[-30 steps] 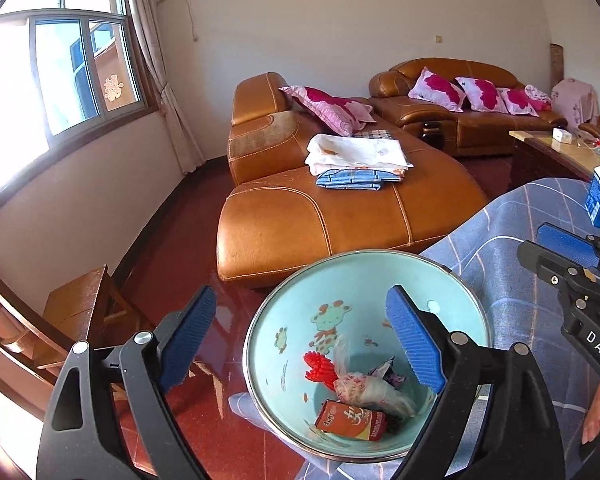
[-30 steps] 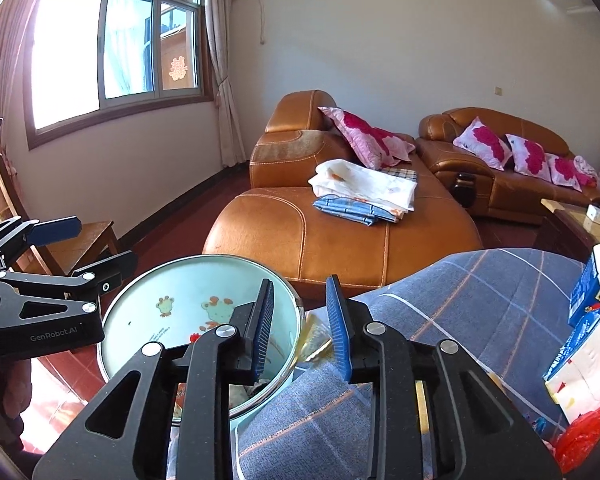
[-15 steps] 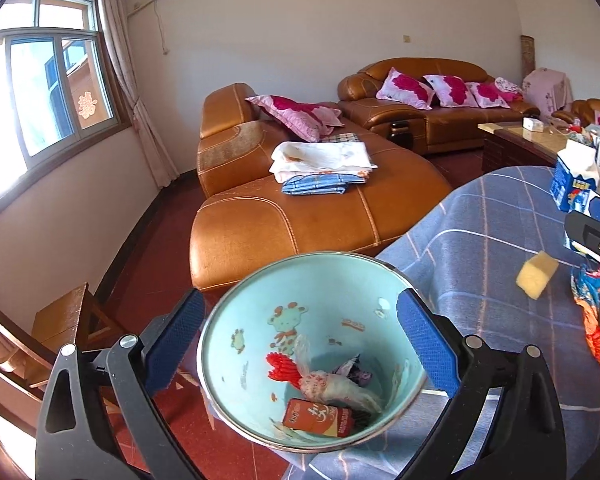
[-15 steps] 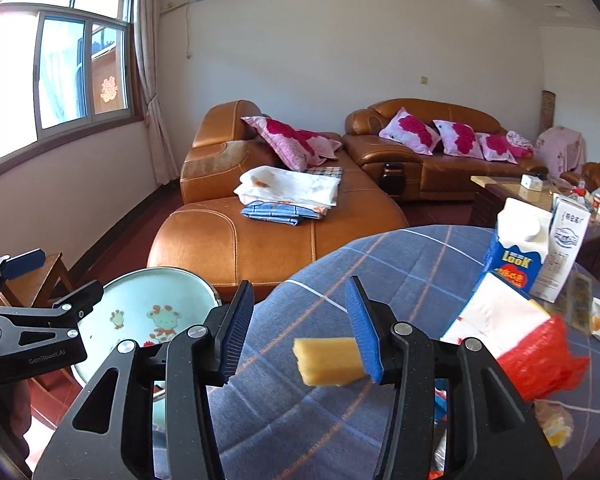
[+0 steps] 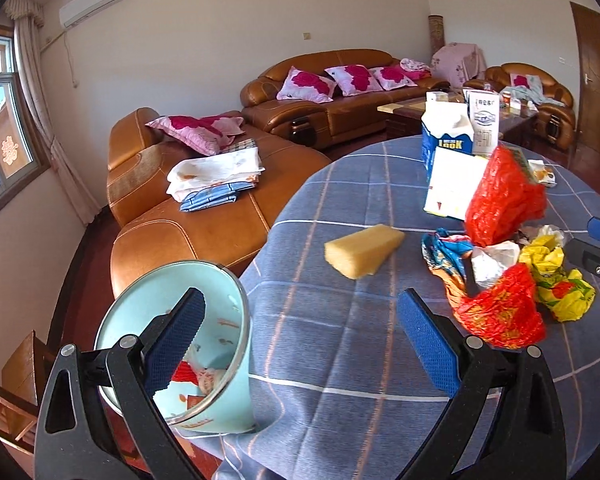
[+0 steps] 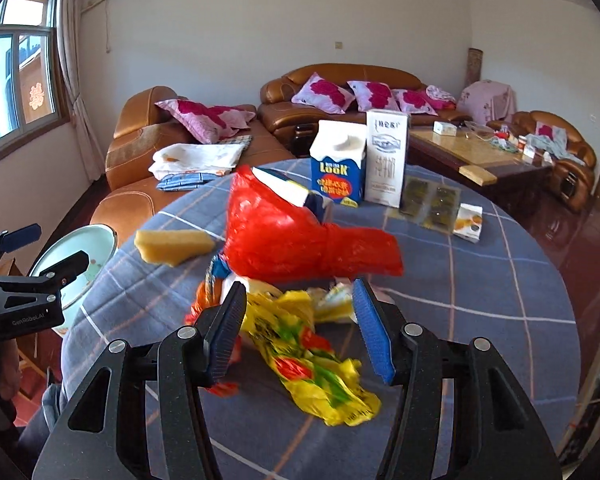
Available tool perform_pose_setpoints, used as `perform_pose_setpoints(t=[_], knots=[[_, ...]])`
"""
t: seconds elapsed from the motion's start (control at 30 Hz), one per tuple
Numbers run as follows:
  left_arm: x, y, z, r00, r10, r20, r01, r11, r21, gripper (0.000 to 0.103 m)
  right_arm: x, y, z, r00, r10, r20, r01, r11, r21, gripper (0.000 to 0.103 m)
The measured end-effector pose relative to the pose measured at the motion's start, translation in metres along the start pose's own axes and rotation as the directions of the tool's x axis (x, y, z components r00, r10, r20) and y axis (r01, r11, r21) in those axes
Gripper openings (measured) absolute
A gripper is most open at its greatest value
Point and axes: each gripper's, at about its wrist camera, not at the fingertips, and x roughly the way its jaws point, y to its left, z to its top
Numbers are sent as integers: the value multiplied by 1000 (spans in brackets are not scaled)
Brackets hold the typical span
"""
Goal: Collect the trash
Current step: 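Move the right gripper to the yellow plastic bag and grasp it, then grasp the red-and-blue wrapper with the left gripper while the right gripper holds the yellow bag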
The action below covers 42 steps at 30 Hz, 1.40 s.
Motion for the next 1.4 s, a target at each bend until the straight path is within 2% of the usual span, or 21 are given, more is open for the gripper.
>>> perform_pose_setpoints(t=[0.17,0.43,0.57,0.67,0.97,1.2,1.3,1.4], knots=[[1,-18,-5,1000,-11,-6,11,999,39,95,6,-11,-16,997,23,-76,-24,1000,-13,55],[7,-28,-9,999,-31,-30,32,998,49,95,34,1,-27,978,51,-203,-67,995,-70,54],[6,-30,-9,998,-48,-34,49,998,48,95,31,3,-29,968,103,-230,-122,990,-66,39],[2,-31,-7,998,-64,-29,65,997,41,95,20,9,-32,970,117,-215,-138,987,-84,30],[-10,-49,3,995,-104,-9,104,993,57,96,-30,6,-36,990,119,-76,-123,991,-52,29],[-6,-89,8,988,-152,-21,154,983,103,96,-50,-31,-36,1000,-7,-10,8,1000,20,29],[-1,-106,5,986,-164,-35,167,978,128,97,-48,-41,-39,1000,-23,-13,24,999,40,29],[12,-115,0,982,-170,-85,181,974,134,97,-44,-45,-42,999,-27,-19,28,999,47,29]])
